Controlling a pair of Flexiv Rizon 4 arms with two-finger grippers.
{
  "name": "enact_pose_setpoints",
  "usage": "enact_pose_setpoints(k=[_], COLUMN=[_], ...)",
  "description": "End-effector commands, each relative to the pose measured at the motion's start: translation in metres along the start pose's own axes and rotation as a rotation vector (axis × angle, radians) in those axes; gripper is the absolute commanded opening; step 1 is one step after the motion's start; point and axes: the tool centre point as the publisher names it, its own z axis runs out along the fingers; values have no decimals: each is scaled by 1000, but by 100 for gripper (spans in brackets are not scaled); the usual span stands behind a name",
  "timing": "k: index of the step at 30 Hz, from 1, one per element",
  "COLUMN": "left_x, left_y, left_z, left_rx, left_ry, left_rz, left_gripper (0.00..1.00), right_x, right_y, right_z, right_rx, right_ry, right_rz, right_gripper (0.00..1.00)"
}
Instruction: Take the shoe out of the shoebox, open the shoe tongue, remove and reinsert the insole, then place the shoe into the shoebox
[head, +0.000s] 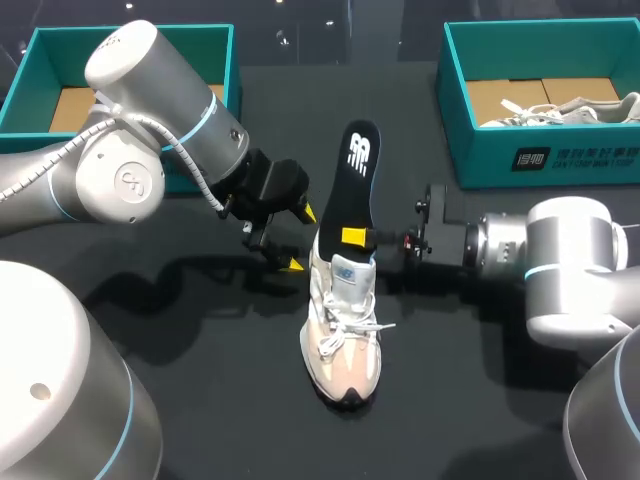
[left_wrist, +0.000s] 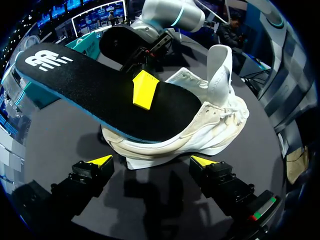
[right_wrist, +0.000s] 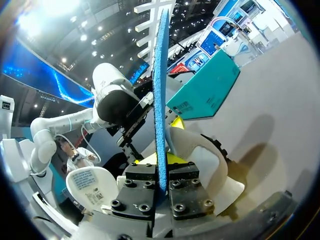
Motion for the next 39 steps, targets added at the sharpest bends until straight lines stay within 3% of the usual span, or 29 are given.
enact_pose_setpoints(k=[1,20,27,31,39], left_x=[1,1,1,1,1], left_y=[1,1,1,1,1], left_z=[0,0,0,0,0], left_rx=[0,0,0,0,0], left_ry=[-1,-1,-1,-1,-1], left_rz=[1,1,1,1,1], left_gripper=[100,100,100,100,100], right_x=[-2,7,15,20,26], right_y=[-17,-57,-49,-39,-22], right_z=[-2,3,8,9,10], right_rx=[14,86,112,121,140], right_ry=[6,54,91,103,108], right_rz=[16,85,64,31,-27], right_gripper=[0,0,0,16,22])
